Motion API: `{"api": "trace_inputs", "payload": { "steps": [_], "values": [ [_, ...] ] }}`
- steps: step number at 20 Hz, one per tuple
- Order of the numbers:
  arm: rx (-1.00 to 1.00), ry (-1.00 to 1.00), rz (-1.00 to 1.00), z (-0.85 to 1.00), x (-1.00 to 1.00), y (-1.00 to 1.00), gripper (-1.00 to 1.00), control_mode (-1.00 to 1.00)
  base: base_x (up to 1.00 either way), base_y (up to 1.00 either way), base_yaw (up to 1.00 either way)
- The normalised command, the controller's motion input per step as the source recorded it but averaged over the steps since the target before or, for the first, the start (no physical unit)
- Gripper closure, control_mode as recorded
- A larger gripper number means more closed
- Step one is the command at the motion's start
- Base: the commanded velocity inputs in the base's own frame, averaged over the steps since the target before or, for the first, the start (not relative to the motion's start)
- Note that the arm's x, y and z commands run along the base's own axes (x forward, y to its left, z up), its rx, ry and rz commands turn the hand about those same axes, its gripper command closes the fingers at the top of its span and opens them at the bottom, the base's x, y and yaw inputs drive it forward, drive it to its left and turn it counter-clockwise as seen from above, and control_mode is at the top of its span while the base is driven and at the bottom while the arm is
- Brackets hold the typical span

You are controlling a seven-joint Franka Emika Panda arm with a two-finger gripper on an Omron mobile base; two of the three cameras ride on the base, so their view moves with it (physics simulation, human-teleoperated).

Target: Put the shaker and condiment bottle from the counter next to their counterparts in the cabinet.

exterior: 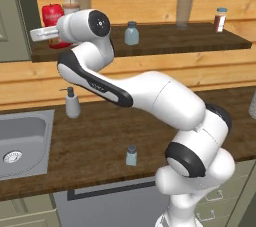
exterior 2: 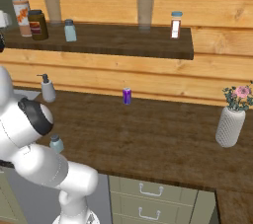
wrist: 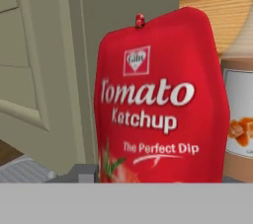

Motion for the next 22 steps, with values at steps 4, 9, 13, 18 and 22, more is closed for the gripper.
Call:
{"api": "trace_inputs", "payload": {
  "steps": [4,9,13,18,22],
  "values": [
    [0.00,0.00,0.00,-0.02,0.13,0.00,1.00,-1.00,0.00,0.00,0.00],
    [0.00,0.00,0.00,-0.04,0.12,0.00,1.00,-1.00,0.00,0.00,0.00],
    [0.00,0.00,0.00,-0.01,0.04,0.00,1.00,-1.00,0.00,0.00,0.00],
    [0.00,0.00,-0.01,0.00,0.01,0.00,1.00,-1.00,0.00,0.00,0.00],
    [0.00,0.00,-0.04,-0.01,0.11,0.00,1.00,-1.00,0.00,0.00,0.00]
  ]
}}
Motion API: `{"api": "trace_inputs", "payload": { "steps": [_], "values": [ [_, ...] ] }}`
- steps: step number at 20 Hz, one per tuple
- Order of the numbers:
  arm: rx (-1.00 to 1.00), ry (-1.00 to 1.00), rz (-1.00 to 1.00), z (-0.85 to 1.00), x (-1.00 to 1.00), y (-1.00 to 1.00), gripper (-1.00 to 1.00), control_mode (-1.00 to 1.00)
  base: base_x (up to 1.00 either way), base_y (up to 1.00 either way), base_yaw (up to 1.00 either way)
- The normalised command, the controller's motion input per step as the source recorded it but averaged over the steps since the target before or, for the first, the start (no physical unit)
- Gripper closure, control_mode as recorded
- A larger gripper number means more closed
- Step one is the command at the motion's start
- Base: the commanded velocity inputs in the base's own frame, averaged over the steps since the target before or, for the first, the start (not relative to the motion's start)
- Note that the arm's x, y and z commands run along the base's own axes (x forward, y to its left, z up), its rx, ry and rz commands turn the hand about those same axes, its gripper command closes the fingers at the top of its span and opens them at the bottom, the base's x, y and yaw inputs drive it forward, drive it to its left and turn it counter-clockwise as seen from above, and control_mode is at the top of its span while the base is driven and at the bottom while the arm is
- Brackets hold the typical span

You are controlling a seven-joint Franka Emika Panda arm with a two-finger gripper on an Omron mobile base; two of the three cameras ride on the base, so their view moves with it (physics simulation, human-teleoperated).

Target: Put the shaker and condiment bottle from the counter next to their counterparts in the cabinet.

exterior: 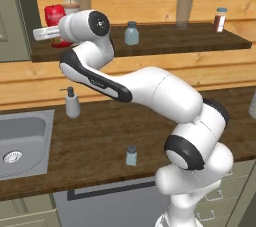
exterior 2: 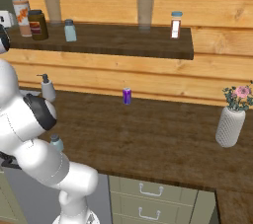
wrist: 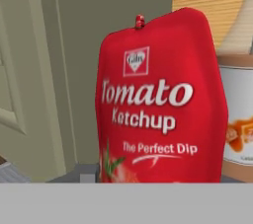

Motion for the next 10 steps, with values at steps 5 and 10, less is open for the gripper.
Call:
{"api": "trace_inputs", "payload": {
  "steps": [5,10],
  "values": [
    [0.00,-0.01,-0.05,-0.09,0.16,0.00,1.00,-1.00,0.00,0.00,0.00],
    [0.01,-0.03,-0.08,-0.03,0.01,0.03,1.00,-1.00,0.00,0.00,0.00]
  ]
}}
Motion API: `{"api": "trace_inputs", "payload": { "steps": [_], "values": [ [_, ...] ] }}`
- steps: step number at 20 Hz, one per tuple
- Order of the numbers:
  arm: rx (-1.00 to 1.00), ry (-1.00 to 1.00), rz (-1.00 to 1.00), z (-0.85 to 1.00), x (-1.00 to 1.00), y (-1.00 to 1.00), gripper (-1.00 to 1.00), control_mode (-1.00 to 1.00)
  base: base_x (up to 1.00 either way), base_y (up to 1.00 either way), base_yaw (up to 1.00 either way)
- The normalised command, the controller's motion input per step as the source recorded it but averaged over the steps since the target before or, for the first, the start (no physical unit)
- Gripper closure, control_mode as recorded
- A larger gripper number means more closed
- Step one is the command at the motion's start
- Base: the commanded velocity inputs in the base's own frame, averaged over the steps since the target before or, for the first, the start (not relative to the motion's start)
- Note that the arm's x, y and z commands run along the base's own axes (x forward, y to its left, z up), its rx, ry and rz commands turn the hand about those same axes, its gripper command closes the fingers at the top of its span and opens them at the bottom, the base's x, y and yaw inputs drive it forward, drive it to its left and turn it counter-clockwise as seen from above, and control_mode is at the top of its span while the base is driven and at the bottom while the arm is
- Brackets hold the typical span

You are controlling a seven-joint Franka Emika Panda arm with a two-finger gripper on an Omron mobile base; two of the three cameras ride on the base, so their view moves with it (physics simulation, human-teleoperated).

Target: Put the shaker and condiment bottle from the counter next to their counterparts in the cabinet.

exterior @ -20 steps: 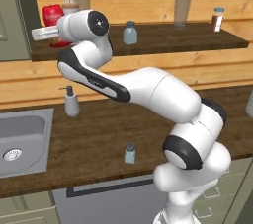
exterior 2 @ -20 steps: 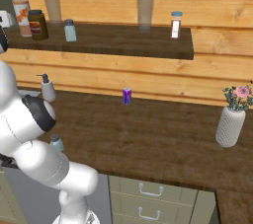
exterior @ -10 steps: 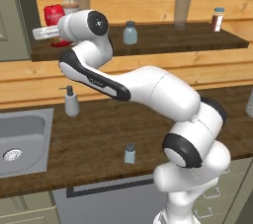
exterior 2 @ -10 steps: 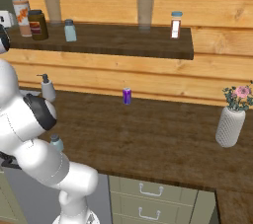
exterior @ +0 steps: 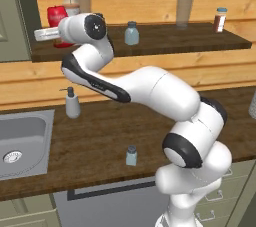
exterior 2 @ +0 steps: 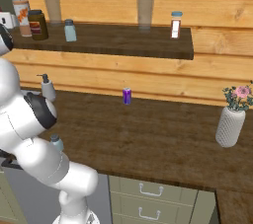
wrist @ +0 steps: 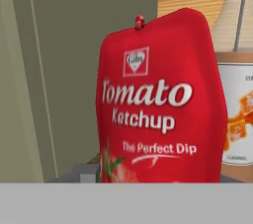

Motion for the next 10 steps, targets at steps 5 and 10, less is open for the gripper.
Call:
{"api": "trace_inputs", "payload": {
  "steps": [5,10],
  "values": [
    [0.03,0.00,-0.09,0.00,0.01,0.01,1.00,-1.00,0.00,0.00,0.00],
    [0.02,0.00,-0.07,0.00,0.00,0.01,1.00,-1.00,0.00,0.00,0.00]
  ]
}}
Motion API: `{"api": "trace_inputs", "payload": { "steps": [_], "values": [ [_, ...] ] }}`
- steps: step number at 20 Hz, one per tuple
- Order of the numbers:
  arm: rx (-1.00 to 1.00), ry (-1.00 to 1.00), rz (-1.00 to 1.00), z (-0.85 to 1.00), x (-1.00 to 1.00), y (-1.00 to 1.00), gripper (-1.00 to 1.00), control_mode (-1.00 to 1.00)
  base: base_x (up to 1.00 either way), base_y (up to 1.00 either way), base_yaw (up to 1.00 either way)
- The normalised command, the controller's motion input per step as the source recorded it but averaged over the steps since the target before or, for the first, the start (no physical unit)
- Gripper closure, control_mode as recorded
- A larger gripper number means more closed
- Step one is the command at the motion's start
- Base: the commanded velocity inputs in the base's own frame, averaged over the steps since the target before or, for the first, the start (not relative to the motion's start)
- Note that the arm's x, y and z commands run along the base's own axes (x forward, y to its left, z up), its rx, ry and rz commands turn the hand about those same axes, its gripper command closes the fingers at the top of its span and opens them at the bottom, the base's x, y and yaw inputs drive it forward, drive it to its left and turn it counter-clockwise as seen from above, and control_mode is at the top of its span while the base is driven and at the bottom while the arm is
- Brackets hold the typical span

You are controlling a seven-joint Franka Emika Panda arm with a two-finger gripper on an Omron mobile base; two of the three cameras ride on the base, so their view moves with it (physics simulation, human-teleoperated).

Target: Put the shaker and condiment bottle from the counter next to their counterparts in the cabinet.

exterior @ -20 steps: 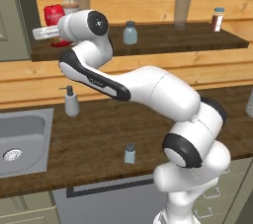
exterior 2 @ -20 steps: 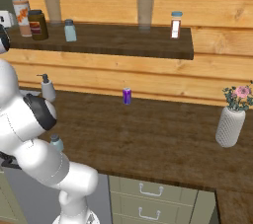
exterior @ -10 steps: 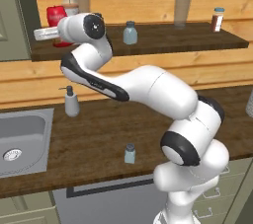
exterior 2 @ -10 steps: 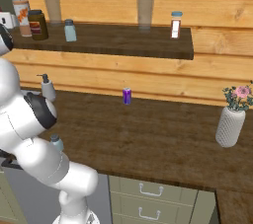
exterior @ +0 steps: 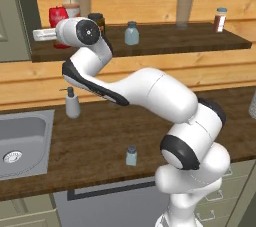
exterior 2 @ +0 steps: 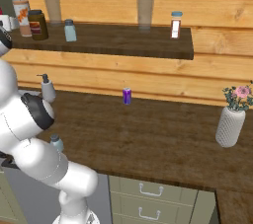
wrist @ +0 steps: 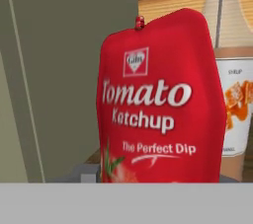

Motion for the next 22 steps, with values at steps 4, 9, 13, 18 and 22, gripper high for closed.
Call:
{"api": "trace_inputs", "payload": {
  "steps": [4,9,13,18,22],
  "values": [
    [0.00,0.00,-0.01,0.00,0.00,0.05,1.00,-1.00,0.00,0.00,0.00],
    [0.00,0.00,0.02,0.00,0.08,0.00,1.00,-1.00,0.00,0.00,0.00],
    [0.01,0.00,0.04,0.00,0.19,0.00,1.00,-1.00,0.00,0.00,0.00],
    [0.01,0.00,0.03,0.00,0.22,0.00,1.00,-1.00,0.00,0.00,0.00],
    [0.00,0.00,0.01,0.00,0.10,0.00,1.00,-1.00,0.00,0.00,0.00]
  ]
}}
